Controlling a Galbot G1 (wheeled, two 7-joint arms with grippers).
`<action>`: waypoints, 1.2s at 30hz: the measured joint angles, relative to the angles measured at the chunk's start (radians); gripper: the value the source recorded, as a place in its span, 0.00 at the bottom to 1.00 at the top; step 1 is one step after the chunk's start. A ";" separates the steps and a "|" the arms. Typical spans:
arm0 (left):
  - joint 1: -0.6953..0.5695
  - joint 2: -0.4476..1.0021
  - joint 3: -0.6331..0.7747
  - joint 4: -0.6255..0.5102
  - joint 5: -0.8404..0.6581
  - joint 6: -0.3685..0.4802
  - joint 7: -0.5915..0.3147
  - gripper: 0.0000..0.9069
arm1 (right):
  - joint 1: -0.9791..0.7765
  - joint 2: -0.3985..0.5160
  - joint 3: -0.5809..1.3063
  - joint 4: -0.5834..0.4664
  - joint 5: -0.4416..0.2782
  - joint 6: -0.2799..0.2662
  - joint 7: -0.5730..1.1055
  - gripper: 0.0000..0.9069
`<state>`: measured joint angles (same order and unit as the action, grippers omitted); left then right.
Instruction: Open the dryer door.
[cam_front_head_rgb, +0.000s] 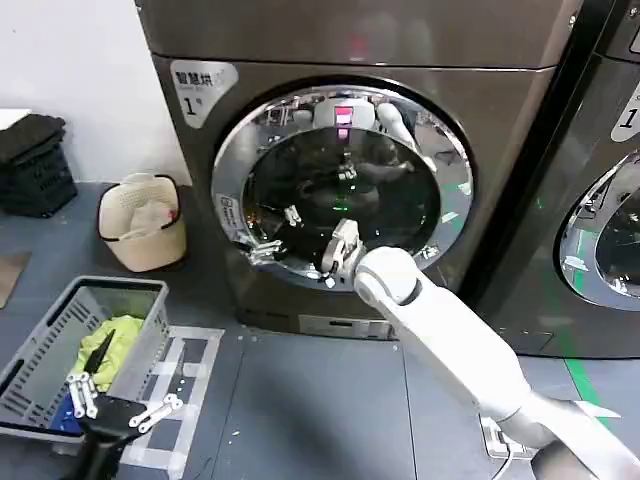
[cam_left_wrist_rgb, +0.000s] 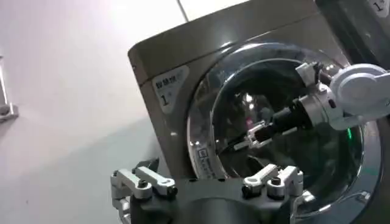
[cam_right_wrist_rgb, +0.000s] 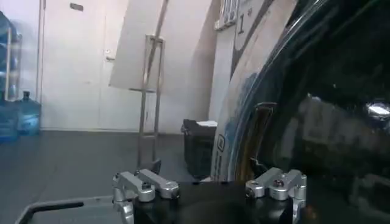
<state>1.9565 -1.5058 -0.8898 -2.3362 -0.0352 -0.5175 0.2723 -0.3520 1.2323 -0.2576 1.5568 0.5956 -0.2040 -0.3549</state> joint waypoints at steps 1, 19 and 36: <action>0.000 0.000 0.001 0.000 0.001 0.000 0.000 1.00 | 0.001 0.003 0.000 -0.003 -0.001 0.000 0.001 1.00; 0.001 -0.002 0.006 -0.003 0.005 -0.001 0.000 1.00 | 0.011 0.049 -0.013 -0.058 -0.020 0.010 0.005 1.00; 0.001 -0.002 0.008 -0.004 0.005 -0.002 0.000 1.00 | 0.025 0.076 -0.014 -0.115 -0.029 0.023 0.000 1.00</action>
<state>1.9575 -1.5078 -0.8817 -2.3399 -0.0298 -0.5194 0.2719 -0.3266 1.3082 -0.2718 1.4415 0.5664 -0.1813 -0.3547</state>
